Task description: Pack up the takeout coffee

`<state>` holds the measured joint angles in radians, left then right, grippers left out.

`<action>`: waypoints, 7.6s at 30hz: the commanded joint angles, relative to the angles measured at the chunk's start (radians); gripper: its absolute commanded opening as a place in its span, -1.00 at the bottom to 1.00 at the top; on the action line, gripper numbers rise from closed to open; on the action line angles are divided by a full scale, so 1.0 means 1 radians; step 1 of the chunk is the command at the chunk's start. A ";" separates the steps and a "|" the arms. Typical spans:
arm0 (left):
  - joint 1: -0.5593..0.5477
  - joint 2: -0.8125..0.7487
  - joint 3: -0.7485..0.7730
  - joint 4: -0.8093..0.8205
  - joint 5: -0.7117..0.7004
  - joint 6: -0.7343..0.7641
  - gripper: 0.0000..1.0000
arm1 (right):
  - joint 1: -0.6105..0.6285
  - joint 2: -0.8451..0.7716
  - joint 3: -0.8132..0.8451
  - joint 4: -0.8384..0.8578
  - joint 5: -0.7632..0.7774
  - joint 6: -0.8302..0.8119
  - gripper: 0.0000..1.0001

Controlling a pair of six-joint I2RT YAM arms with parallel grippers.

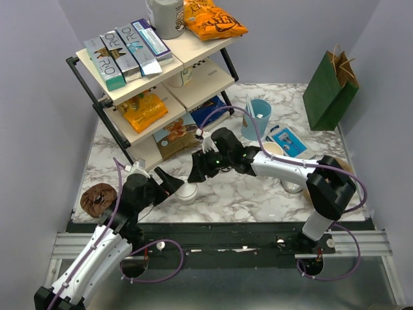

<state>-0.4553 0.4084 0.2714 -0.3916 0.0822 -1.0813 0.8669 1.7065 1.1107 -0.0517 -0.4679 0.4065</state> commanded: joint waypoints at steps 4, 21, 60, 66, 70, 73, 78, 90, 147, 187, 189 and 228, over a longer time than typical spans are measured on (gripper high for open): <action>0.001 0.021 0.084 -0.024 0.027 0.057 0.98 | 0.001 -0.018 0.095 -0.119 -0.018 0.003 0.61; 0.004 0.076 0.103 0.013 0.022 0.093 0.95 | 0.083 -0.140 -0.098 -0.031 0.095 0.359 0.99; 0.003 0.070 0.006 0.031 0.024 0.032 0.43 | 0.146 -0.087 -0.213 0.096 0.207 0.493 -0.12; 0.003 0.044 -0.004 -0.044 0.018 0.021 0.17 | 0.146 -0.064 -0.195 0.082 0.253 0.312 -0.38; 0.003 -0.009 -0.011 -0.108 0.025 0.009 0.14 | 0.141 -0.044 -0.157 0.013 0.273 0.223 -0.46; 0.003 -0.055 -0.001 -0.161 0.025 0.017 0.21 | 0.120 -0.044 -0.114 -0.045 0.278 0.169 -0.37; 0.003 -0.085 0.012 -0.184 0.040 0.037 0.57 | 0.069 -0.022 -0.029 -0.160 0.207 0.091 -0.08; 0.003 -0.054 0.071 -0.076 0.051 0.063 0.98 | 0.054 -0.011 0.107 -0.238 0.213 0.035 0.35; 0.003 -0.029 0.008 -0.076 -0.018 -0.012 0.32 | -0.080 -0.548 -0.173 -0.197 0.594 0.112 1.00; 0.003 0.112 0.095 0.062 0.148 0.169 0.98 | -0.083 -0.680 -0.235 -0.209 0.715 0.091 1.00; 0.003 0.118 0.104 0.057 0.151 0.172 0.98 | -0.083 -0.688 -0.229 -0.209 0.713 0.088 1.00; 0.003 0.046 0.351 -0.396 -0.099 0.179 0.98 | 0.253 -0.432 -0.221 -0.025 0.393 -0.525 1.00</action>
<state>-0.4519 0.4778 0.6075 -0.7391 0.0360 -0.8829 1.1042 1.2285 0.9268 -0.2150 -0.1055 -0.0723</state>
